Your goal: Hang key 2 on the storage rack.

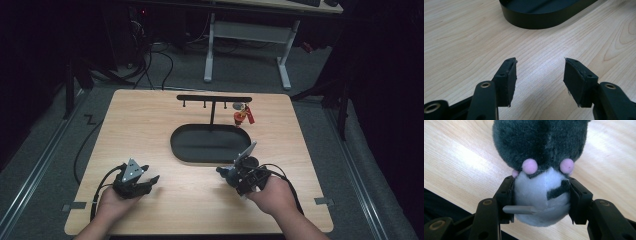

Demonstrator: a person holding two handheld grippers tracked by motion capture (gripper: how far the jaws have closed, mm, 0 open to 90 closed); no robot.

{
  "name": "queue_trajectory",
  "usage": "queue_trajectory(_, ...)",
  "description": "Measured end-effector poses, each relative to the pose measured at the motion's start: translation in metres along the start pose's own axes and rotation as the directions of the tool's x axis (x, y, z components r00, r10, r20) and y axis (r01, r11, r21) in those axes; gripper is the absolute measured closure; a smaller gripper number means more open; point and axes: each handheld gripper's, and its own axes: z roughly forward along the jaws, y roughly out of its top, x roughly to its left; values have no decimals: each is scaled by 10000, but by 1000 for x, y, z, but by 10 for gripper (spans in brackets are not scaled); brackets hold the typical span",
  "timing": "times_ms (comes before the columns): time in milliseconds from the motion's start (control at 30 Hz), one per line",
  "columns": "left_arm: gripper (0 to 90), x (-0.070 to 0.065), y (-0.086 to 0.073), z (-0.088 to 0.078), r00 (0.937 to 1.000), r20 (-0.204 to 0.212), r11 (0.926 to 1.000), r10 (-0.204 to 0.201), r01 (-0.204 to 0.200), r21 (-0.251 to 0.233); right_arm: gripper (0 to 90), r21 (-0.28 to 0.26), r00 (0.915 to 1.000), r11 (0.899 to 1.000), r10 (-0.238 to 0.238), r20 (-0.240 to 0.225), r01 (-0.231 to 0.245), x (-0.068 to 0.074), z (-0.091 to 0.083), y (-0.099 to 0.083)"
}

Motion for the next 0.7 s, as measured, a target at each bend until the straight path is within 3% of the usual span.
queue_trajectory(67, 437, 0, 0, 0, 10000, 4, 10000, -21, 21, -18, 477, -92, 9999, 9999, 119, -28, -119, -2, -9, 2)
queue_trajectory(133, 437, 0, 0, 0, 10000, 12, 10000, 25, -25, 27, 477, -285, 9999, 9995, -140, 70, 142, -5, -17, 5)
queue_trajectory(233, 437, 0, 0, 0, 10000, 16, 10000, 44, -44, 39, 476, -418, 9998, 9990, 173, 58, -170, -8, -31, 9)
queue_trajectory(700, 434, -1, -1, 0, 10000, 61, 10000, 61, -62, 50, 476, -575, 9997, 9982, 182, -147, -190, -13, -59, 25)
